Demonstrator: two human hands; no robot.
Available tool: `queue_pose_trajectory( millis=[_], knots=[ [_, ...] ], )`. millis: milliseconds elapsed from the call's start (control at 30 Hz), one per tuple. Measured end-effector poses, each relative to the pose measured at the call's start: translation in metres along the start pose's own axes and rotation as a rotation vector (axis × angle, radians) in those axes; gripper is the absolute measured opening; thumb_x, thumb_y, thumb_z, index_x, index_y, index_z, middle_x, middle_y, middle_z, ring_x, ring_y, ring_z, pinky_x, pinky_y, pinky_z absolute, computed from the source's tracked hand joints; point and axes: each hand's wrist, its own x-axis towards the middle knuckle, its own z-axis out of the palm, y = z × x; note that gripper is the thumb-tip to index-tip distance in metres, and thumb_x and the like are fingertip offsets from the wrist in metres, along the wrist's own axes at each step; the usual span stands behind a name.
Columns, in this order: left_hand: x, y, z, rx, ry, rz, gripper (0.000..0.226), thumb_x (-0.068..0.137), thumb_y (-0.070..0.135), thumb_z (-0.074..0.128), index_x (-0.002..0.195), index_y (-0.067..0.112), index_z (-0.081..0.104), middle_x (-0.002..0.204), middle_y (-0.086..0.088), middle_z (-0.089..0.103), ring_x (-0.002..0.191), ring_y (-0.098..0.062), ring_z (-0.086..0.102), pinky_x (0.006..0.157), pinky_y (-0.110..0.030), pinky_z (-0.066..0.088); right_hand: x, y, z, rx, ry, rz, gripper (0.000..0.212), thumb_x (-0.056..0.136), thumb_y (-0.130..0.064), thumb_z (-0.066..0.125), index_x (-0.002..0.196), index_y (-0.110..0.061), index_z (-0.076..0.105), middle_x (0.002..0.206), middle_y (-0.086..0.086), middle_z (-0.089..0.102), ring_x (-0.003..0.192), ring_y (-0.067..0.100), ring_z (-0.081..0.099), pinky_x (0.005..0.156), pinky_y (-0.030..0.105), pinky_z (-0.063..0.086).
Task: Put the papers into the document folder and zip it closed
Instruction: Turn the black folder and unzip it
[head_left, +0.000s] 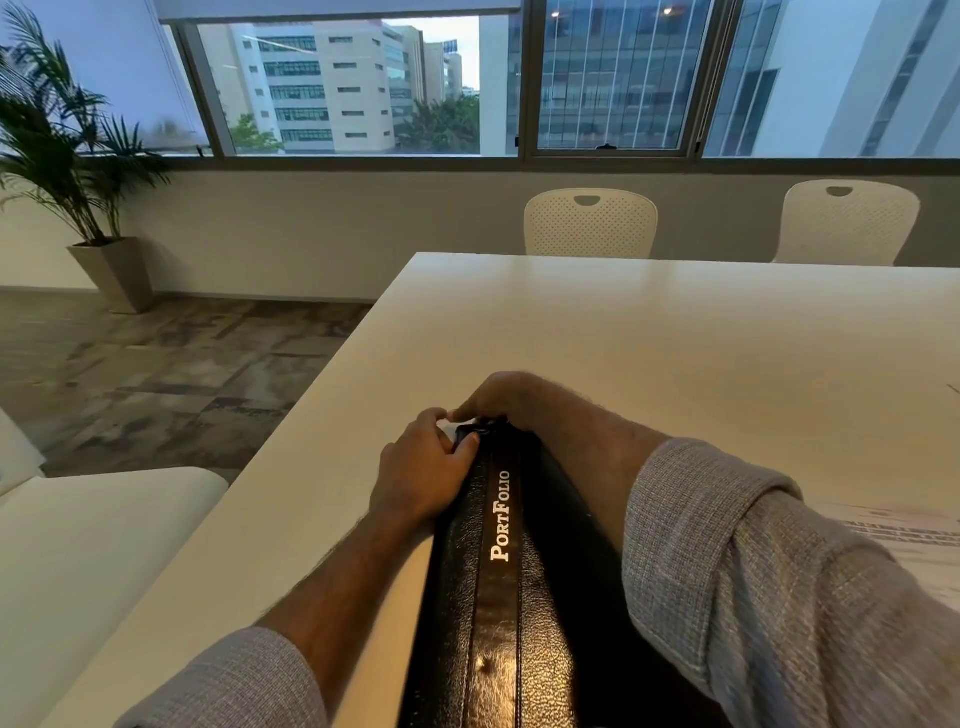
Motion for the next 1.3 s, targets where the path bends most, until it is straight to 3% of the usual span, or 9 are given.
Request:
queue_pose_trajectory(
  millis=[100,233,533,633,767,867,1033,1133,1300],
  knots=[
    [0.001,0.001,-0.001,0.020,-0.013,-0.006,0.074,0.084,0.057,0.060,0.145,0.022,0.035,0.122,-0.002,0.064,0.113,-0.027,0.060,0.099,-0.053,0.047,-0.003,0.001,-0.003,-0.019,-0.044,0.026,0.035,0.077,-0.038,0.077,0.085,-0.007,0.062,0.084,0.007,0.063,0.077,0.021,0.061,0.080,0.037,0.050],
    [0.002,0.001,-0.001,0.007,-0.012,-0.004,0.081,0.083,0.056,0.062,0.148,0.020,0.029,0.115,0.001,0.065,0.108,-0.024,0.062,0.098,-0.052,0.048,-0.005,0.002,-0.001,0.043,-0.044,0.034,0.023,0.079,-0.026,0.075,0.077,-0.007,0.062,0.081,0.008,0.063,0.072,0.021,0.061,0.064,0.034,0.050],
    [0.004,-0.004,0.001,-0.006,0.010,-0.007,0.084,0.079,0.060,0.063,0.146,0.022,0.030,0.110,0.005,0.063,0.103,-0.022,0.063,0.092,-0.049,0.052,-0.001,-0.003,0.019,0.128,0.209,-0.073,0.009,0.083,-0.010,0.059,0.083,-0.001,0.059,0.095,0.011,0.066,0.091,0.024,0.067,0.086,0.037,0.056],
    [0.003,-0.005,0.002,-0.014,0.031,-0.011,0.079,0.078,0.061,0.062,0.142,0.025,0.034,0.114,0.005,0.060,0.104,-0.021,0.060,0.090,-0.048,0.053,-0.002,-0.001,0.015,0.071,0.260,-0.092,0.013,0.088,-0.011,0.054,0.082,-0.001,0.059,0.097,0.012,0.064,0.099,0.023,0.066,0.091,0.037,0.054],
    [0.004,-0.005,0.004,-0.014,0.010,0.026,0.053,0.085,0.055,0.059,0.130,0.028,0.050,0.117,0.007,0.061,0.101,-0.014,0.060,0.091,-0.044,0.052,0.000,0.007,0.010,0.058,0.260,-0.054,0.014,0.082,-0.012,0.069,0.084,-0.001,0.060,0.087,0.011,0.066,0.076,0.021,0.065,0.078,0.032,0.057],
    [0.006,-0.005,0.003,0.027,-0.033,0.085,0.033,0.091,0.050,0.054,0.117,0.031,0.059,0.121,0.008,0.060,0.096,-0.006,0.054,0.096,-0.044,0.046,0.001,0.009,0.010,0.005,0.280,-0.087,0.015,0.079,-0.011,0.072,0.081,-0.001,0.062,0.087,0.011,0.068,0.079,0.022,0.068,0.079,0.034,0.058],
    [0.012,-0.004,0.000,0.190,-0.114,0.158,0.034,0.096,0.049,0.046,0.121,0.029,0.057,0.125,0.006,0.055,0.098,-0.006,0.048,0.094,-0.043,0.041,0.000,0.014,0.012,-0.071,0.363,-0.121,0.010,0.076,-0.011,0.067,0.072,-0.007,0.060,0.079,0.008,0.065,0.073,0.019,0.065,0.070,0.031,0.058],
    [0.012,-0.003,0.000,0.219,-0.128,0.150,0.035,0.096,0.050,0.044,0.121,0.029,0.056,0.125,0.007,0.055,0.104,-0.009,0.051,0.095,-0.043,0.040,-0.002,0.017,0.012,-0.067,0.368,-0.112,0.011,0.075,-0.013,0.068,0.073,-0.007,0.060,0.081,0.009,0.066,0.077,0.022,0.066,0.077,0.036,0.058],
    [0.015,-0.004,0.000,0.226,-0.151,0.146,0.034,0.097,0.050,0.042,0.120,0.029,0.056,0.122,0.005,0.056,0.104,-0.011,0.049,0.091,-0.041,0.036,-0.004,0.014,0.009,-0.032,0.243,-0.101,0.014,0.082,-0.011,0.064,0.071,-0.007,0.057,0.080,0.008,0.062,0.075,0.020,0.065,0.072,0.032,0.056]
  ],
)
